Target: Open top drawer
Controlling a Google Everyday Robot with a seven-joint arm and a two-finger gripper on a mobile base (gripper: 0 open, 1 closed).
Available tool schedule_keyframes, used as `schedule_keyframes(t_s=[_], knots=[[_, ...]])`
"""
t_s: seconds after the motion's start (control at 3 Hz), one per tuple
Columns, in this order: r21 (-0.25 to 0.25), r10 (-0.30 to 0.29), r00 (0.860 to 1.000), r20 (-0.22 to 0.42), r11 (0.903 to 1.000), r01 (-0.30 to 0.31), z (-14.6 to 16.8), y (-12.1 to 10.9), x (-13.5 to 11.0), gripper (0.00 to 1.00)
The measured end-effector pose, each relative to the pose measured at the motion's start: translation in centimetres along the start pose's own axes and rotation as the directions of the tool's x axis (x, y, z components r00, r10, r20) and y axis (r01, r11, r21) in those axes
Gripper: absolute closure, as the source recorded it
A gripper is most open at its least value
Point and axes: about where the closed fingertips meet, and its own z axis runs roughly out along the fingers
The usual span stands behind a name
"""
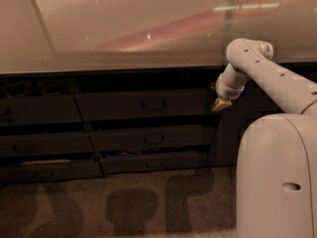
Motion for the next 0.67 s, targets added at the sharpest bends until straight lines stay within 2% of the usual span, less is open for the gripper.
schedule_keyframes(t_s=[0.33,0.67], knots=[[0.000,0.000,1.000,0.000,1.0000,0.000,0.00,0.00,0.00,0.89],[0.000,0.000,1.000,0.000,1.0000,0.000,0.01,0.00,0.00,1.00]])
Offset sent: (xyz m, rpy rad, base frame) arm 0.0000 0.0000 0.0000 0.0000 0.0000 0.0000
